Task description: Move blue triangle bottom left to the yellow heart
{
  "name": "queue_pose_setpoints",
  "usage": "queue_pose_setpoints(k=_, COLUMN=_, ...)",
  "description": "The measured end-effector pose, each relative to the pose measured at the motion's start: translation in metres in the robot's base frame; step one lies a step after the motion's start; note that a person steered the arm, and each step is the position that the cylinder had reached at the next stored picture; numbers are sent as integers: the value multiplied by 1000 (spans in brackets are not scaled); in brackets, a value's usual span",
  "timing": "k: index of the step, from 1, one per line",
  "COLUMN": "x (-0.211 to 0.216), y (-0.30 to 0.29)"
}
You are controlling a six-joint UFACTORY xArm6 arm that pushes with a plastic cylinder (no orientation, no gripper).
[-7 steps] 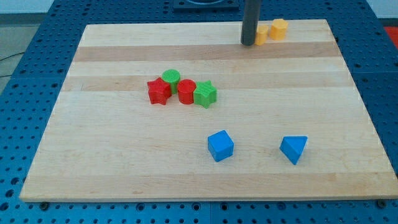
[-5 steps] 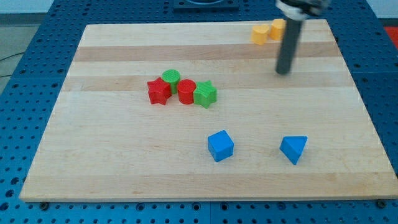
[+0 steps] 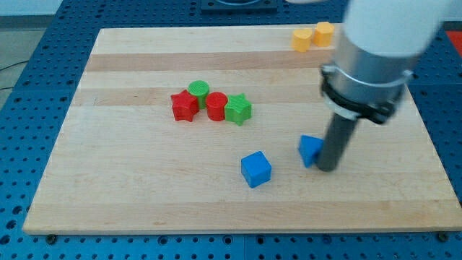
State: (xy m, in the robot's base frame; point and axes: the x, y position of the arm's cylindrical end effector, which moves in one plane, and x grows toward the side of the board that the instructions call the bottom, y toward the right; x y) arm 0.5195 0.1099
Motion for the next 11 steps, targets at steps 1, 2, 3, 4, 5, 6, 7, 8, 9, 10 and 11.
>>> queue_pose_setpoints(k=1, x=-21, y=-19)
queue_pose_setpoints(k=2, x=-16, y=-36)
queue_pose_setpoints(k=3, x=-16, y=-61)
queue_pose_setpoints(k=4, x=-31, y=-63)
queue_pose_setpoints(k=5, x=-69, y=-61)
queue_pose_setpoints(k=6, x=-115, y=-61)
queue_pose_setpoints(k=7, x=-154, y=-61)
queue_pose_setpoints(k=8, x=-187, y=-57)
queue_pose_setpoints(k=9, x=-186, y=-38)
queue_pose_setpoints(k=10, x=-171, y=-22)
queue_pose_setpoints(k=11, x=-151, y=3)
